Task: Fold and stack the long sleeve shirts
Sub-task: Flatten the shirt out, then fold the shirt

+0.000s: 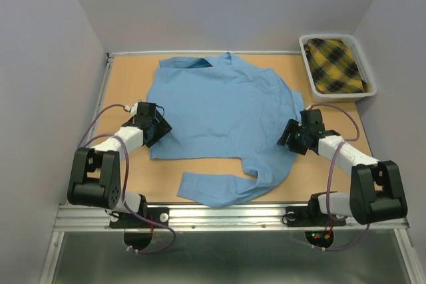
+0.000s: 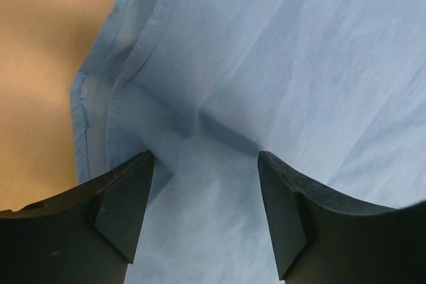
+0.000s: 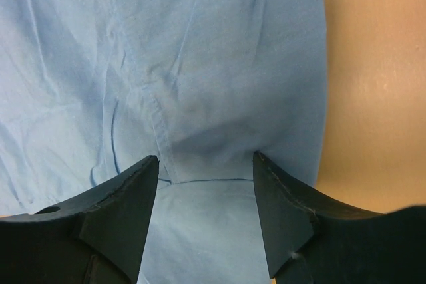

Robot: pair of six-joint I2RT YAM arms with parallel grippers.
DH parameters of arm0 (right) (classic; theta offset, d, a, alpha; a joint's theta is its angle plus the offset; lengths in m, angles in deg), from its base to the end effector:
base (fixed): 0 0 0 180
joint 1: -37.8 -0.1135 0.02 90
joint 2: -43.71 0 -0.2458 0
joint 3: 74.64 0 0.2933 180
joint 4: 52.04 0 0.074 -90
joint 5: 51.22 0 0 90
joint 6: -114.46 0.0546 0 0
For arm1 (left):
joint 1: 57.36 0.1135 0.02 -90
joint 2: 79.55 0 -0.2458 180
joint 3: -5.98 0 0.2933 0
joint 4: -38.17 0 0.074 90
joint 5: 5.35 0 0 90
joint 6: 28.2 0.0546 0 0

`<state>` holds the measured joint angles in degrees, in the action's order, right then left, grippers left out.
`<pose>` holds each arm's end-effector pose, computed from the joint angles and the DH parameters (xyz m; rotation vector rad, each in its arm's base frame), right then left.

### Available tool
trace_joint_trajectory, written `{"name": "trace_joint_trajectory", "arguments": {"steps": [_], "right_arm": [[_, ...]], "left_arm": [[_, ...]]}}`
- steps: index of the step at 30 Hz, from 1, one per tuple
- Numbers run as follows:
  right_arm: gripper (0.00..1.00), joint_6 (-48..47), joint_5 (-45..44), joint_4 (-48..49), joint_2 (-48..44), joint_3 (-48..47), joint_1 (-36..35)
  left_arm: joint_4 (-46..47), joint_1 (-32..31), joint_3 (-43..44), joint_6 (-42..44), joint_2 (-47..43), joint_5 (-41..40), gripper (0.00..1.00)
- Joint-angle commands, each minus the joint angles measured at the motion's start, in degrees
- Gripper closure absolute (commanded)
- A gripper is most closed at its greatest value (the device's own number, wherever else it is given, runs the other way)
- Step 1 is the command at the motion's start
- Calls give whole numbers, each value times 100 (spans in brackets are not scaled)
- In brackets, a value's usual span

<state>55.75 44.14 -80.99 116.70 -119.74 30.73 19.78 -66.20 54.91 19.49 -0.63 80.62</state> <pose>0.2748 0.0392 0.1039 0.5101 2.5503 0.3694 0.3090 -0.0442 0.1121 -0.7333 2.3254 -0.3226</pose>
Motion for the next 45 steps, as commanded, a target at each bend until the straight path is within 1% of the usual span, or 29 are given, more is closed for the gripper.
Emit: {"name": "trace_joint_trajectory", "arguments": {"steps": [1, 4, 7, 9, 10, 13, 14, 16, 17, 21, 25, 28, 34, 37, 40, 43, 45], "right_arm": [[37, 17, -456, 247, 328, -379, 48], [37, 53, -738, 273, 601, -563, 39], [37, 70, -862, 273, 734, -800, 39], [37, 27, -714, 247, 621, -967, 39], [37, 35, -660, 238, 498, -994, 48], [37, 62, -607, 10, -47, -1012, 39], [36, 53, -607, -86, -283, -1003, 48], [36, 1, -633, -402, -504, -942, 39], [36, -17, -651, -508, -618, -907, 48], [35, -79, -870, -1061, -1181, -731, 39], [35, -88, -1020, -1335, -1586, -564, 39], [35, 35, -924, -1397, -1805, -362, 48], [35, 9, -871, -1414, -1841, -344, 39], [35, -9, -853, -1423, -1736, -388, 39], [35, 26, -827, -1414, -1692, -379, 48], [35, 18, -800, -1414, -1657, -405, 39], [35, 9, -818, -1414, -1639, -423, 48]], "left_arm": [[79, 163, 488, 380, 633, -98, 24], [35, 356, 918, 574, 1133, 7, 25], [-52, 418, 1331, 820, 1275, 8, 25], [-281, 410, 1403, 838, 1162, -19, 25], [-351, 410, 1385, 812, 1031, -10, 25], [-606, 410, 956, 523, 171, -89, 23], [-676, 410, 624, 243, -380, -80, 22], [-703, 410, 253, -22, -928, -45, 21], [-747, 410, -62, -241, -1383, -36, 21], [-1107, 418, -451, -568, -1993, -80, 21], [-976, 418, -697, -946, -2012, 183, 22], [-809, 418, -812, -1201, -1766, 219, 21], [-572, 418, -864, -1543, -1503, 17, 22], [-370, 427, -979, -1702, -1414, -45, 25], [-141, 427, -1146, -1834, -1326, -10, 28], [-123, 427, -1225, -1878, -1273, 25, 33], [-88, 427, -1304, -1878, -1317, -62, 42]]}}
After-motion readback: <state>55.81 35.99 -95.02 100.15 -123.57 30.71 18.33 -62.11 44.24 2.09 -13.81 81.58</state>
